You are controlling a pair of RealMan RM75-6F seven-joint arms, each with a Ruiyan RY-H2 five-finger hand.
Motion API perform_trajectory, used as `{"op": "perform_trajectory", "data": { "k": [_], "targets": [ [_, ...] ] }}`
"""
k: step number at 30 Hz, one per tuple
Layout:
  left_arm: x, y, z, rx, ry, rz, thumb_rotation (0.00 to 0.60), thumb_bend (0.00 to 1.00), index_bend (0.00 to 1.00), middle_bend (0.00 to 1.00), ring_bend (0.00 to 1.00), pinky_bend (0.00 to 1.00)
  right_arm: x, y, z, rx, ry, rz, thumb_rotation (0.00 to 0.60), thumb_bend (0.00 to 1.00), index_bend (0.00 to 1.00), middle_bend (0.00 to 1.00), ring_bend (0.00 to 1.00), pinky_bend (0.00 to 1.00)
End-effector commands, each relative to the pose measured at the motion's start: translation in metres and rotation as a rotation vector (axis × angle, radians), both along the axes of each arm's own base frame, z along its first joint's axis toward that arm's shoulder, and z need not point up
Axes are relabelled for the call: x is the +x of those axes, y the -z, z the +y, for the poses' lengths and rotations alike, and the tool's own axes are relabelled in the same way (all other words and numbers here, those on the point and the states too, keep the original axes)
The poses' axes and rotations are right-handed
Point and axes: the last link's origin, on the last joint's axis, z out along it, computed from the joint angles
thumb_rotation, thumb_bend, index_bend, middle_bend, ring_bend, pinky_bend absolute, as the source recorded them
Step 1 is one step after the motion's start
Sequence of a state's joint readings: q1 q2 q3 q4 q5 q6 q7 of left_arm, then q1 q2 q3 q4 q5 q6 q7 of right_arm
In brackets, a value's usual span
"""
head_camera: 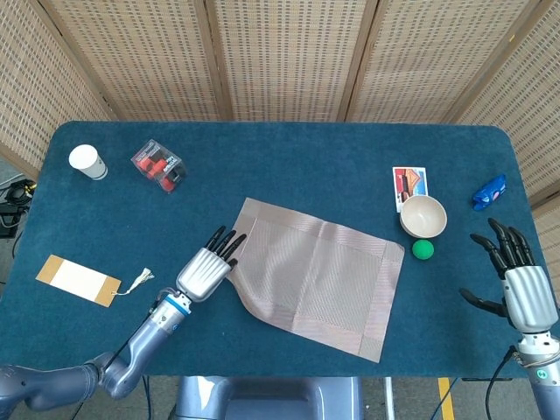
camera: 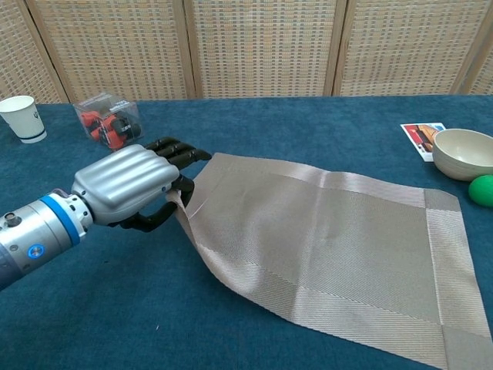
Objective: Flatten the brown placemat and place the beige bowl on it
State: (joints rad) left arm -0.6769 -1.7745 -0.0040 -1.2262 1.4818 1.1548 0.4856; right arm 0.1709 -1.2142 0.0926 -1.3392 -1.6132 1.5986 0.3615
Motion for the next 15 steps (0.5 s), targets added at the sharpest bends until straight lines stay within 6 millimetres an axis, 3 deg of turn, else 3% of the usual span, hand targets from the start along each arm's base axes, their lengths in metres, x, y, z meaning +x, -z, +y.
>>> {"op": "perform_trajectory", "data": {
  "k": [1,15],
  "targets": [
    [-0.004,-0.005,-0.013,-0.034,0.001,-0.01,0.6,0.6,0.62,0.0,0.0,0.0,0.001,0.001,0.001,0.001,-0.003,0.003,0.6,0.21,0.21,0.0,0.0,0.02],
    [0.0,-0.002,-0.059,-0.166,0.054,-0.025,0.6,0.6,0.62,0.0,0.0,0.0,0.003,0.0,0.003,-0.003,-0.012,0.005,0.6,0.21,0.21,0.0,0.0,0.02]
  ]
}}
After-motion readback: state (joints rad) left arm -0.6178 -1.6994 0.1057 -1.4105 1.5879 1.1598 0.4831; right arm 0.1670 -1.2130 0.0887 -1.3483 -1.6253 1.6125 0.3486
